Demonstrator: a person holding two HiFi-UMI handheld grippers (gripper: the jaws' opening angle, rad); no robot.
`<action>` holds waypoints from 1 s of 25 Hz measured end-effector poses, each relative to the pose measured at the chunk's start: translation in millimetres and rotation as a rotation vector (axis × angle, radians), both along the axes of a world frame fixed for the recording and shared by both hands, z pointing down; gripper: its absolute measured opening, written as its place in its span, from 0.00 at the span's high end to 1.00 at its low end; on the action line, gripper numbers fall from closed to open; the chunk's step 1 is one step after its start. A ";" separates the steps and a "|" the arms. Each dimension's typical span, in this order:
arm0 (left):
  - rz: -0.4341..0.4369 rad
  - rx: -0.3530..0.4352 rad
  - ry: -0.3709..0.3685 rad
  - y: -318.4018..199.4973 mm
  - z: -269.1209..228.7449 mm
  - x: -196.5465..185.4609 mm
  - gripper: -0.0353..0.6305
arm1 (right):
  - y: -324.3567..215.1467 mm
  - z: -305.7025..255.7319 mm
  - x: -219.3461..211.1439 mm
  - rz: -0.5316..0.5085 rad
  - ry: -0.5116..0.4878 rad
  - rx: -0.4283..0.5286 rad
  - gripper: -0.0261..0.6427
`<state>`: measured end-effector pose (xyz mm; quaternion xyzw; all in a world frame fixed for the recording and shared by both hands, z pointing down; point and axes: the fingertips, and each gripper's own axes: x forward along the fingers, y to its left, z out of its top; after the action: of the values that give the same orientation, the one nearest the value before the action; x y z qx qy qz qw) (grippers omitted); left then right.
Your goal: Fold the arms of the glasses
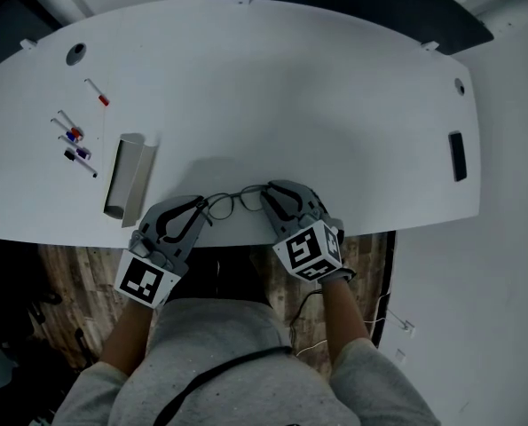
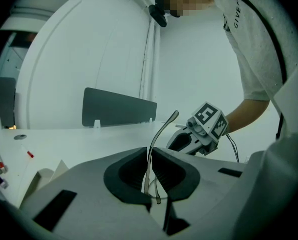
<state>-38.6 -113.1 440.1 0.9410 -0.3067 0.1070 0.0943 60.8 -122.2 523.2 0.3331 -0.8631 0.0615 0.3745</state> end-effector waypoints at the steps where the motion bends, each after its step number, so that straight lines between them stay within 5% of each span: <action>1: -0.003 -0.003 0.003 0.0 0.0 0.0 0.89 | 0.1 0.1 0.4 -0.001 0.008 0.009 0.85; 25: 0.040 0.022 -0.012 -5.8 3.6 21.6 0.87 | 8.1 2.1 1.1 -0.005 0.062 0.097 0.87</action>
<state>-17.0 -118.9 443.7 0.9474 -0.2895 0.1109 0.0802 61.8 -114.1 525.3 0.3507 -0.8539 0.0083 0.3844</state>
